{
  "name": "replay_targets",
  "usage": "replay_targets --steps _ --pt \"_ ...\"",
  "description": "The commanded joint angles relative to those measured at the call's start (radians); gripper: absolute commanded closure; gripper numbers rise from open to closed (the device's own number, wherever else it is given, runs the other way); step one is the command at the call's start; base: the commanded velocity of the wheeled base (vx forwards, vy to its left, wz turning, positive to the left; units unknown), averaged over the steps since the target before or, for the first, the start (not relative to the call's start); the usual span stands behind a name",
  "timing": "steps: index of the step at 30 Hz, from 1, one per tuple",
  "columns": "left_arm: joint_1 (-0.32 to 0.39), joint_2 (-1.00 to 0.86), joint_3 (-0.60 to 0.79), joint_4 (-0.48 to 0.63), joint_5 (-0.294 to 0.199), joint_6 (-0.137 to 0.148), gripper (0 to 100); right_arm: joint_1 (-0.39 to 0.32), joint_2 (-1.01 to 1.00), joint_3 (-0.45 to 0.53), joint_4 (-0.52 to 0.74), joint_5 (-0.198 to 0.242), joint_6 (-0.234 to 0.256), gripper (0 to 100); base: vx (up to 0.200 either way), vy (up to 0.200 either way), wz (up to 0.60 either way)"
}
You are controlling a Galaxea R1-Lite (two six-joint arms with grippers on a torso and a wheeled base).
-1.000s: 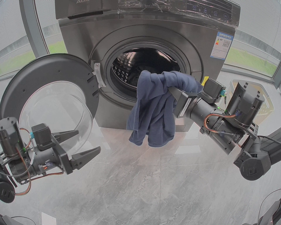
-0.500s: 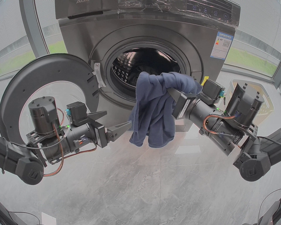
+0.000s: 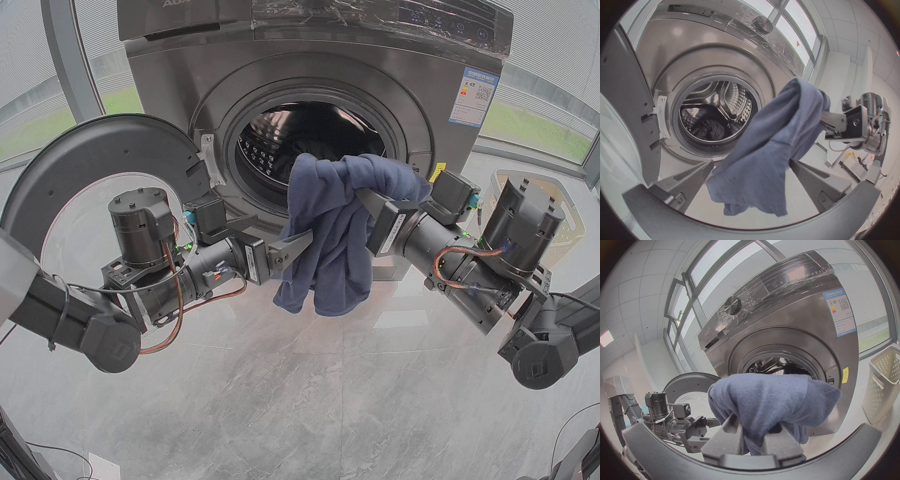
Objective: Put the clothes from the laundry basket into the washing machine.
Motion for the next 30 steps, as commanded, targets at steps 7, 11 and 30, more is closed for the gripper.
replay_targets --steps 7,11,30 --pt "0.022 0.061 -0.041 -0.031 0.047 0.001 0 0.000 -0.015 0.015 -0.002 0.000 -0.001 100 0.000 0.000 0.00" --pt "0.048 0.061 -0.039 -0.030 0.048 0.002 0 0.002 -0.017 0.015 -0.002 0.000 -0.001 100 0.000 0.000 0.00" --pt "0.025 0.150 -0.092 -0.091 0.040 0.007 0 0.008 -0.015 0.017 -0.002 0.000 -0.001 100 0.000 0.000 0.00"
